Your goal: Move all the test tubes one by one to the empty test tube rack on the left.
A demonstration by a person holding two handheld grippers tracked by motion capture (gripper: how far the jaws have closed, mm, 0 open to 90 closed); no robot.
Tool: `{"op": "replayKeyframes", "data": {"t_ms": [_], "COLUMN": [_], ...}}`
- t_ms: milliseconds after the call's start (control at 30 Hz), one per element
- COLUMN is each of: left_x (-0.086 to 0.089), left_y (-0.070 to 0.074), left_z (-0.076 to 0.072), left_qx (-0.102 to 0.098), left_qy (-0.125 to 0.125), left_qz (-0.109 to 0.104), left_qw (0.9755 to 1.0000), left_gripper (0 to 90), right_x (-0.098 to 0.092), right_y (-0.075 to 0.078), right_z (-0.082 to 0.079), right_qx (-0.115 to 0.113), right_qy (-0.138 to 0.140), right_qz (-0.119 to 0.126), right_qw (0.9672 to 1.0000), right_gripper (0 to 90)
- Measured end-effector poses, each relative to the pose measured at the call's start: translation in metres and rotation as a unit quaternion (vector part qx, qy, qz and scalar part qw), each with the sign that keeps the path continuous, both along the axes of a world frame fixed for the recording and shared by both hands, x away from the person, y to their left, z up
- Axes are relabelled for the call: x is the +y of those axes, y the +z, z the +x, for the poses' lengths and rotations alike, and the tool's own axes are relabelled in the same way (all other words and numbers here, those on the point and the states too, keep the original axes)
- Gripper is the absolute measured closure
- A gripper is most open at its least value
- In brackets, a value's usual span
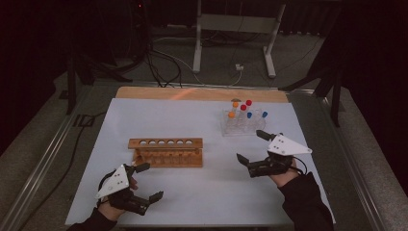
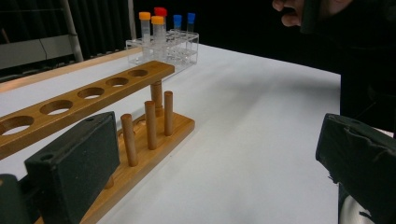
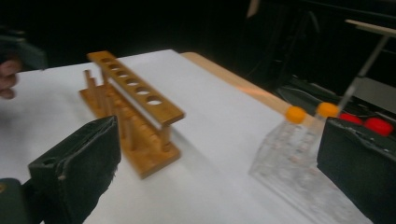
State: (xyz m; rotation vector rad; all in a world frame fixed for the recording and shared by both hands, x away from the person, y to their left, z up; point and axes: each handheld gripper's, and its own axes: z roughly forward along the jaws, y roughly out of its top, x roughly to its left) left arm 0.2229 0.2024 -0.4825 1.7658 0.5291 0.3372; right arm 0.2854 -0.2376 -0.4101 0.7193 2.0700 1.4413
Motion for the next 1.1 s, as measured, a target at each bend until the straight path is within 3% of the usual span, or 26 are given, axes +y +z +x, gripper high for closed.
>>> {"op": "replayKeyframes", "data": {"t_ms": [467, 633, 733, 900, 967, 1033, 1100], "left_x": [0.000, 0.000, 0.000, 0.000, 0.000, 0.000, 0.000], "left_y": [0.000, 0.000, 0.001, 0.000, 0.001, 0.000, 0.000], "left_z": [0.000, 0.000, 0.000, 0.000, 0.000, 0.000, 0.000], "left_qx": [-0.002, -0.002, -0.002, -0.002, -0.002, -0.001, -0.001], "left_qy": [0.000, -0.001, -0.001, -0.001, -0.001, -0.001, -0.001], "left_qz": [-0.003, -0.003, -0.004, -0.004, -0.004, -0.005, -0.005], "left_qw": [1.0000, 1.0000, 1.0000, 1.0000, 1.0000, 1.0000, 1.0000], "left_gripper": [0.6, 0.6, 0.6, 0.6, 0.6, 0.6, 0.6], "right_x": [-0.021, -0.029, -0.036, -0.043, -0.047, -0.048, -0.050], "right_y": [0.003, 0.000, -0.006, -0.013, -0.020, -0.022, -0.028], "right_z": [0.043, 0.055, 0.065, 0.074, 0.080, 0.081, 0.087], "right_qx": [-0.001, -0.003, -0.002, 0.007, 0.017, 0.019, 0.038], "right_qy": [-0.075, -0.101, -0.132, -0.155, -0.172, -0.177, -0.189], "right_qz": [0.035, 0.032, 0.032, 0.039, 0.040, 0.040, 0.039], "right_qw": [0.9966, 0.9944, 0.9908, 0.9872, 0.9842, 0.9832, 0.9805], "right_gripper": [0.0, 0.0, 0.0, 0.0, 0.0, 0.0, 4.0]}}
